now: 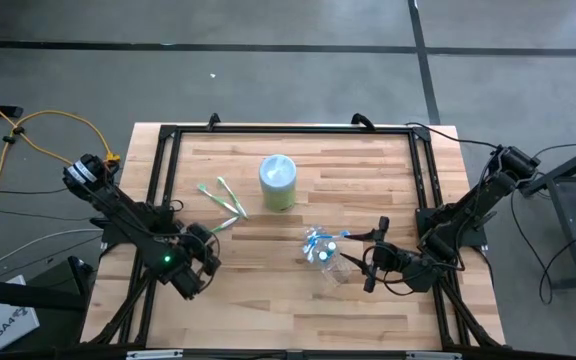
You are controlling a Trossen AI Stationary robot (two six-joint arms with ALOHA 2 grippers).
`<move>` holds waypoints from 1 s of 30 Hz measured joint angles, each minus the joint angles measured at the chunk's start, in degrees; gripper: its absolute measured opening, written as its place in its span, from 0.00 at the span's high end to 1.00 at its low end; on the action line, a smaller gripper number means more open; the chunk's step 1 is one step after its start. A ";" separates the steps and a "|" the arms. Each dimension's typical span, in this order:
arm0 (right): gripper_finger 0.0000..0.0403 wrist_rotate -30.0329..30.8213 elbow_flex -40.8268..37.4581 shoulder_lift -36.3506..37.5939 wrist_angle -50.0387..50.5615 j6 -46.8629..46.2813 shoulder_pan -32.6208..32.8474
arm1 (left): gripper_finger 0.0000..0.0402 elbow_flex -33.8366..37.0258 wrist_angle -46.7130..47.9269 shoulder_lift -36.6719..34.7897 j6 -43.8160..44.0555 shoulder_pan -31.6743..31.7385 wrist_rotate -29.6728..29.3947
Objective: Pick & Place toothbrushing station
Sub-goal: Put the bottom green toothbrush into the transparent organizer
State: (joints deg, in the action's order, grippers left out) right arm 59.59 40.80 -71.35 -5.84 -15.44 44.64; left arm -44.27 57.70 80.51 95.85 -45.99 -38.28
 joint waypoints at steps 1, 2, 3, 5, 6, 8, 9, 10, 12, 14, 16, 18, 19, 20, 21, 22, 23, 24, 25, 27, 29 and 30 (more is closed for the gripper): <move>0.50 0.00 0.00 0.00 0.00 0.01 0.00 | 0.66 0.14 0.40 0.00 -0.18 0.41 1.06; 0.50 0.00 0.00 0.00 0.01 0.04 0.00 | 0.66 0.25 0.64 0.00 -0.84 0.92 1.99; 0.50 0.00 0.00 0.00 0.01 0.13 -0.01 | 0.66 0.26 0.83 0.00 -1.56 1.62 2.94; 0.50 0.00 0.00 0.00 0.01 0.22 -0.02 | 0.66 0.26 0.82 0.00 -3.48 3.32 4.54; 0.50 0.00 0.00 0.00 0.01 0.22 -0.02 | 0.66 0.26 0.80 0.00 -4.88 4.35 5.27; 0.50 0.00 0.00 0.00 0.01 0.22 -0.02 | 0.66 0.26 0.80 0.00 -7.82 6.71 6.56; 0.50 0.00 -0.01 0.00 0.01 0.22 -0.02 | 0.66 0.26 0.80 0.00 -9.63 8.02 7.09; 0.50 0.00 0.00 0.00 0.00 0.22 -0.02 | 0.66 0.26 0.77 0.00 -11.47 9.52 7.94; 0.50 0.00 -0.02 0.00 0.01 0.21 -0.02 | 0.66 0.26 0.44 0.00 -15.85 12.67 10.08; 0.50 -0.20 0.00 0.00 0.01 0.14 -0.02 | 0.66 0.26 -0.21 0.00 -20.59 15.88 12.84; 0.50 -1.16 -0.02 0.00 -0.01 0.07 -0.02 | 0.66 0.26 -1.63 0.00 -25.56 18.82 15.24; 0.50 -1.68 0.00 0.00 -0.01 0.02 -0.02 | 0.66 0.26 -3.49 0.00 -30.36 21.53 17.12; 0.50 -1.68 0.00 0.00 -0.01 0.02 -0.02 | 0.66 0.26 -4.46 0.00 -32.63 22.64 17.72; 0.50 -1.68 0.00 0.00 -0.03 0.04 -0.02 | 0.66 0.26 -5.66 0.00 -34.72 23.59 18.21; 0.50 -1.69 0.00 0.00 -0.01 0.02 -0.02 | 0.66 0.26 -6.89 0.00 -36.79 24.55 18.45; 0.50 -1.70 0.00 0.00 -0.02 0.02 -0.02 | 0.66 0.26 -8.03 0.00 -38.74 25.36 18.69; 0.50 -1.70 0.00 0.00 -0.01 0.03 -0.02 | 0.66 0.26 -9.04 0.00 -40.45 26.15 19.13; 0.50 -1.70 0.00 0.00 -0.03 0.02 -0.02 | 0.66 0.26 -9.80 0.00 -41.97 26.88 19.84; 0.50 -1.70 0.00 0.00 -0.03 0.02 -0.02 | 0.66 0.26 -10.24 0.00 -43.25 27.51 20.21; 0.50 -2.01 0.00 0.00 -0.02 0.02 -0.02 | 0.66 0.26 -10.27 0.00 -44.92 28.57 20.54; 0.50 -3.20 -0.01 0.02 -0.06 0.00 -0.02 | 0.66 0.26 -10.18 0.00 -45.96 29.26 20.70; 0.50 -3.47 0.00 0.02 -0.07 0.00 -0.02 | 0.66 0.26 -10.20 0.00 -46.63 29.54 20.78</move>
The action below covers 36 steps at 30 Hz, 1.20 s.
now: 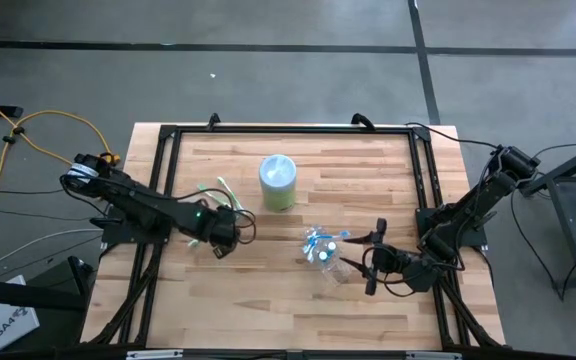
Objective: Pick & Place toothbrushing station
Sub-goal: Put the bottom green toothbrush into the transparent organizer
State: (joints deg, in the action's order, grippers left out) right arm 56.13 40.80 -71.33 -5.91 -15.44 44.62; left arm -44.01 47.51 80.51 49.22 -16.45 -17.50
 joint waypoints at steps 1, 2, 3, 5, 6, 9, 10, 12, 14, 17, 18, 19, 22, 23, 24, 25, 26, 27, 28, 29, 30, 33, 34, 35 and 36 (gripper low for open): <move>0.50 -0.20 -0.01 0.00 -0.04 0.00 0.00 | 0.66 0.00 0.04 0.00 -0.84 0.24 0.13; 0.50 -0.55 0.00 0.00 -0.09 0.00 0.01 | 0.66 0.00 0.02 0.00 -1.56 0.37 0.29; 0.50 -0.83 0.00 0.00 -0.10 0.00 0.00 | 0.66 0.00 0.06 0.00 -1.85 0.48 0.49; 0.50 -0.96 0.00 0.00 -0.07 -0.51 0.00 | 0.66 0.00 0.93 0.00 -1.89 0.73 1.33; 0.50 -0.97 0.00 0.00 -0.09 -1.11 0.00 | 0.66 0.00 1.79 0.00 -1.90 0.76 1.92; 0.50 -0.97 -0.01 0.00 -0.05 -1.38 0.01 | 0.66 0.23 3.65 0.00 -1.85 0.74 2.44; 0.50 -1.01 0.00 0.00 -0.06 -1.38 0.00 | 0.66 0.51 3.88 0.00 -1.85 0.74 2.72; 0.50 -1.15 0.00 0.00 -0.04 -1.44 0.00 | 0.66 0.79 4.45 0.00 -1.83 0.74 3.91; 0.50 -1.19 -0.02 0.00 -0.04 -1.42 0.02 | 0.66 0.76 4.45 0.00 -1.83 0.74 4.54; 0.50 -1.21 0.00 0.00 -0.02 -1.44 0.00 | 0.66 0.76 4.50 -0.35 -2.97 0.74 5.41; 0.50 -1.21 0.00 0.00 -0.04 -1.44 0.00 | 0.66 0.76 4.48 -0.57 -3.74 0.74 5.76; 0.50 -1.21 0.00 0.00 -0.07 -1.44 0.00 | 0.66 0.76 4.51 -0.81 -4.53 0.74 6.32; 0.50 -1.21 -0.01 0.00 -0.05 -1.44 0.00 | 0.66 0.76 4.61 -1.66 -6.83 0.87 7.57; 0.50 -1.21 -0.01 0.00 -0.04 -1.44 0.00 | 0.66 0.76 4.60 -1.88 -7.17 0.98 8.39; 0.50 -1.23 -0.01 0.00 -0.09 -1.46 0.00 | 0.66 0.76 4.65 -2.29 -7.53 1.20 9.26; 0.50 -1.23 -0.01 0.00 -0.07 -1.46 0.00 | 0.66 0.76 4.84 -2.62 -7.62 1.39 9.57; 0.50 -1.23 -0.02 0.00 -0.09 -1.45 0.00 | 0.66 0.76 4.84 -3.04 -7.64 1.44 9.77; 0.50 -1.23 -0.01 0.00 -0.11 -1.46 0.00 | 0.66 0.76 4.83 -3.59 -7.68 1.44 10.14; 0.50 -1.23 -0.02 0.00 -0.11 -1.44 0.00 | 0.66 0.76 4.90 -4.10 -7.94 1.44 10.12; 0.50 -1.23 0.00 0.00 -0.21 -1.44 0.00 | 0.66 0.76 4.79 -4.80 -8.44 1.42 10.13; 0.50 -1.23 -0.01 0.00 -0.26 -1.44 0.00 | 0.66 0.76 4.87 -5.51 -8.84 1.20 10.09; 0.50 -1.23 0.00 0.00 -0.26 -1.44 0.01 | 0.66 0.80 4.82 -7.80 -9.67 0.90 8.43; 0.50 -1.23 0.00 0.00 -0.26 -1.44 0.00 | 0.66 0.86 4.78 -8.56 -9.99 0.91 7.80; 0.50 -1.23 0.00 0.00 -0.26 -1.44 0.01 | 0.66 1.07 4.63 -9.27 -10.13 0.99 7.34; 0.50 -1.23 0.00 0.00 -0.24 -1.44 0.00 | 0.66 1.40 4.65 -9.90 -10.44 1.07 6.87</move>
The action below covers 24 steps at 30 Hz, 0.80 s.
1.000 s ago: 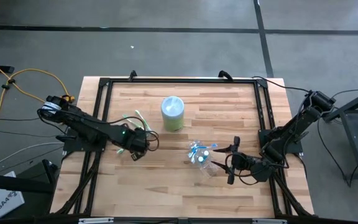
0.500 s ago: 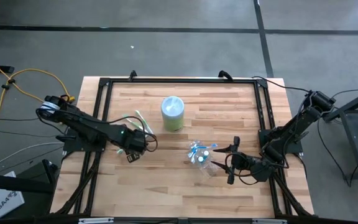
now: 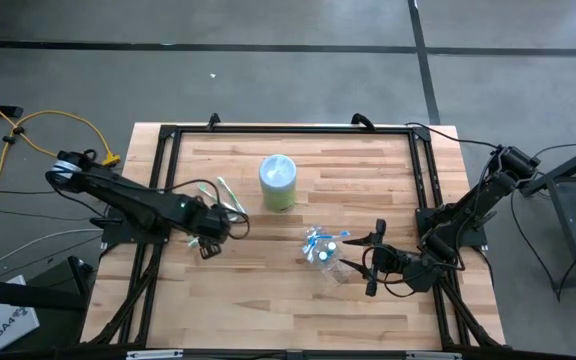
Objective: Pick & Place toothbrushing station
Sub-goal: Put the bottom green toothbrush into the transparent organizer
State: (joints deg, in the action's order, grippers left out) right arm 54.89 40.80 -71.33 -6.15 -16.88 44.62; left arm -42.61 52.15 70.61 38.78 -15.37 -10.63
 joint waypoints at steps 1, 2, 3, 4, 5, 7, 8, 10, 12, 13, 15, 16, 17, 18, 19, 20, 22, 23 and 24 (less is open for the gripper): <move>0.50 0.00 -0.01 0.00 -0.02 0.00 0.00 | 0.66 0.40 0.05 -0.67 -0.26 0.11 -0.16; 0.50 0.00 -0.02 0.00 -0.02 0.00 0.00 | 0.66 0.98 -0.16 -1.31 -0.78 0.28 -0.16; 0.50 0.00 0.00 0.00 -0.02 0.00 0.00 | 0.66 1.81 -0.75 -2.07 -1.11 0.46 -0.16; 0.50 0.00 0.00 0.00 -0.02 0.03 0.00 | 0.66 2.85 -1.50 -2.88 -1.11 0.80 -0.06; 0.50 0.00 0.00 0.00 -0.02 0.05 0.00 | 0.66 3.91 -2.38 -3.64 -1.13 1.24 0.17; 0.50 -0.02 -0.01 0.00 -0.02 0.07 0.01 | 0.66 5.82 -3.92 -5.25 -1.12 2.22 0.57; 0.50 -0.02 0.00 0.00 -0.02 0.07 0.00 | 0.66 6.75 -4.65 -6.21 -1.10 2.63 0.68; 0.50 -0.02 0.00 0.00 -0.02 0.09 0.00 | 0.66 8.19 -6.30 -7.97 -1.25 3.51 0.85; 0.50 -0.02 0.00 0.00 -0.02 0.11 0.02 | 0.66 9.33 -9.20 -9.72 -2.31 4.17 1.30; 0.50 -0.02 0.00 0.00 -0.02 0.11 0.00 | 0.66 10.08 -11.15 -10.58 -3.10 4.55 1.90; 0.50 -0.02 0.00 0.00 -0.02 0.11 0.02 | 0.66 11.74 -14.86 -11.75 -4.22 5.26 3.45; 0.50 -0.02 0.00 0.00 -0.02 0.11 0.00 | 0.66 12.24 -15.96 -12.07 -4.28 5.58 4.02; 0.50 -0.02 0.00 0.00 -0.02 0.11 0.00 | 0.66 12.48 -16.37 -12.27 -4.29 5.89 4.18; 0.50 -0.02 0.00 0.00 -0.02 0.13 0.00 | 0.66 12.53 -16.38 -12.31 -4.02 6.24 4.18; 0.50 -0.02 0.00 0.00 -0.02 0.13 0.01 | 0.66 12.53 -16.35 -12.31 -3.38 6.62 3.97; 0.50 -0.02 0.00 0.00 -0.02 0.12 0.00 | 0.66 12.53 -16.34 -12.31 -2.71 6.91 3.46; 0.50 -0.24 0.00 0.00 -0.04 0.05 0.00 | 0.66 12.53 -16.19 -12.31 -2.09 7.53 2.03; 0.50 -0.72 0.00 0.00 -0.04 0.04 0.00 | 0.66 12.53 -15.92 -12.31 -2.09 7.73 1.28; 0.50 -1.18 0.00 0.00 -0.02 0.02 0.00 | 0.66 12.53 -15.54 -12.31 -2.07 7.88 0.77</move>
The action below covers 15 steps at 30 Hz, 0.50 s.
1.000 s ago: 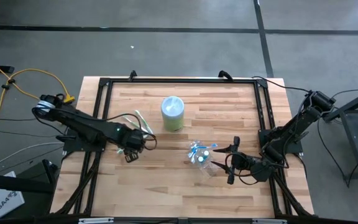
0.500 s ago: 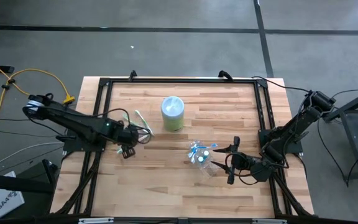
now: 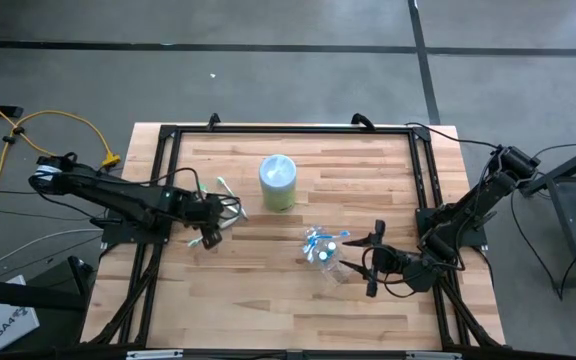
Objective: Pick & Place toothbrushing station
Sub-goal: Put the bottom green toothbrush into the transparent organizer
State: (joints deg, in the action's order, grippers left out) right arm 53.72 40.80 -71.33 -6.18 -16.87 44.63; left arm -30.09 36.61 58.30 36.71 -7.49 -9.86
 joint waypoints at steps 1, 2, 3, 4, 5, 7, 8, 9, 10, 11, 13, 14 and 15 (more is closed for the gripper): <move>0.50 -0.11 0.00 0.00 -0.02 0.00 0.02 | 0.65 0.00 0.39 0.00 0.00 0.18 -0.88; 0.50 -0.11 0.00 0.00 -0.02 0.00 0.00 | 0.65 0.00 0.81 0.01 0.02 0.38 -1.51; 0.50 -0.09 0.00 0.00 0.00 -0.02 0.00 | 0.64 0.00 1.24 0.02 0.18 0.60 -1.91; 0.50 -0.10 -0.01 0.00 -0.01 -0.02 0.00 | 0.62 0.00 1.56 0.02 0.55 0.78 -2.18; 0.50 -0.08 0.00 0.00 -0.02 -0.02 0.00 | 0.61 0.00 1.64 0.02 0.64 0.94 -2.25; 0.50 -0.05 0.00 0.00 -0.02 -0.02 0.02 | 0.56 0.00 1.93 0.04 0.70 1.05 -2.46; 0.50 -0.05 -0.01 0.00 -0.02 -0.02 0.01 | 0.54 0.00 1.97 0.04 0.70 0.99 -2.46; 0.50 -0.05 0.00 0.00 -0.02 -0.02 0.00 | 0.52 0.00 1.93 0.04 0.72 0.91 -2.46; 0.50 -0.04 0.00 0.00 -0.02 -0.02 0.00 | 0.50 0.00 1.94 0.04 0.78 0.81 -2.46; 0.50 0.00 0.00 0.00 -0.04 -0.02 0.00 | 0.49 0.00 1.97 0.05 0.82 0.65 -2.44; 0.50 0.08 0.00 0.00 -0.02 -0.03 0.00 | 0.47 0.00 1.95 0.18 0.72 0.17 -2.32; 0.50 0.09 -0.01 0.00 -0.02 -0.02 0.00 | 0.47 0.00 1.95 0.41 0.60 -0.26 -2.31; 0.50 0.08 0.00 0.00 -0.04 -0.04 0.00 | 0.47 0.00 2.03 0.58 0.38 -0.70 -2.26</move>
State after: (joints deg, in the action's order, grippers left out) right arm 53.80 40.80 -71.33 -6.22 -16.91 44.62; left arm -30.09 38.64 58.88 37.09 -8.19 -12.11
